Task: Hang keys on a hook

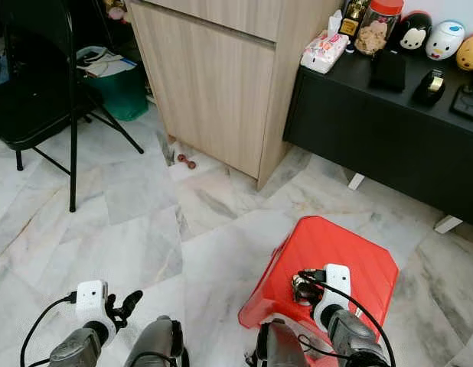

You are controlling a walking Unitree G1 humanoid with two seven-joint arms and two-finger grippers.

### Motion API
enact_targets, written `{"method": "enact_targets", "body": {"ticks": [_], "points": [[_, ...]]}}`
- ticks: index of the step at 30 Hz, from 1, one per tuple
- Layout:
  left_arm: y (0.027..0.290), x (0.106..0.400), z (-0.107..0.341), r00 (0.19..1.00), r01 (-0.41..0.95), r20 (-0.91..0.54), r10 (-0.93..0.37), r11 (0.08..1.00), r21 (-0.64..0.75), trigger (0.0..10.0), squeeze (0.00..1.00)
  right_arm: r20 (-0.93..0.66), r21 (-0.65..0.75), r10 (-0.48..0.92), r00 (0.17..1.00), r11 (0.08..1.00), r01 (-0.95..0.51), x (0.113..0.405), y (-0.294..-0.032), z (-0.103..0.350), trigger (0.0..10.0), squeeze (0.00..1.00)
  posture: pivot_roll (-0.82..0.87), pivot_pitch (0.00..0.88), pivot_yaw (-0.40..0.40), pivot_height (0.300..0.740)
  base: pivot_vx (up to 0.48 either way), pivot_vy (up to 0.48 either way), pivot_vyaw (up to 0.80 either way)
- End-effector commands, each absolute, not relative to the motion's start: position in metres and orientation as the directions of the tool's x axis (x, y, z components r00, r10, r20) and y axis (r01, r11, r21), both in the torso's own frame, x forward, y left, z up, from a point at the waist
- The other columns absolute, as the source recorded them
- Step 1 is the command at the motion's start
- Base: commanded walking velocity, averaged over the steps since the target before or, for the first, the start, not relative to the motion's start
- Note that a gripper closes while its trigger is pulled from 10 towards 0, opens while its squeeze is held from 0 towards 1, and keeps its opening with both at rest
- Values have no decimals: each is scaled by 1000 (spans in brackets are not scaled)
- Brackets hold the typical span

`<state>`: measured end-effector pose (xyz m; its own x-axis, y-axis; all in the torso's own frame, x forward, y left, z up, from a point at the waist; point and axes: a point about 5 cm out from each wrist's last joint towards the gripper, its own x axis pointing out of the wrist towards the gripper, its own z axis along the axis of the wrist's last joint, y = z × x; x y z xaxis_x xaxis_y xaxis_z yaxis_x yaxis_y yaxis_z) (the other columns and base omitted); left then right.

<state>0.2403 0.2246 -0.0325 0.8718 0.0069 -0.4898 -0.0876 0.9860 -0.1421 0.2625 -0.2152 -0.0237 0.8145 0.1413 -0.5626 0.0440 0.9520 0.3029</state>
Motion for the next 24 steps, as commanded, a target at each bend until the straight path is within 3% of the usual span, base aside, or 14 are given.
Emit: {"method": "enact_targets", "body": {"ticks": [1, 8, 11, 17, 24], "points": [[222, 229, -42, 840, -86, -543, 0, 987, -133, 10000, 0, -525, 296, 100, 845, 953, 71, 266, -221, -18, 0, 0, 141, 210, -27, 646, 0, 0, 0], [220, 229, -43, 841, -84, -541, -2, 987, -134, 10000, 0, -562, 214, 68, 824, 975, 66, 263, -220, -22, 0, 0, 140, 211, -29, 646, 0, 0, 0], [219, 229, -43, 842, -84, -540, -2, 987, -134, 10000, 0, -627, 32, 98, 773, 995, -99, 256, -211, -31, 0, 0, 141, 212, -30, 646, 0, 0, 0], [220, 230, -42, 842, -84, -539, 0, 988, -132, 10000, 0, -423, 115, 63, 904, 993, -16, 280, -210, -4, 0, 0, 136, 213, -27, 646, 0, 0, 0], [219, 231, -42, 843, -83, -538, -1, 988, -132, 10000, 0, -405, 56, 79, 911, 997, -61, 283, -198, -2, 0, 0, 138, 211, -32, 646, 0, 0, 0]]}}
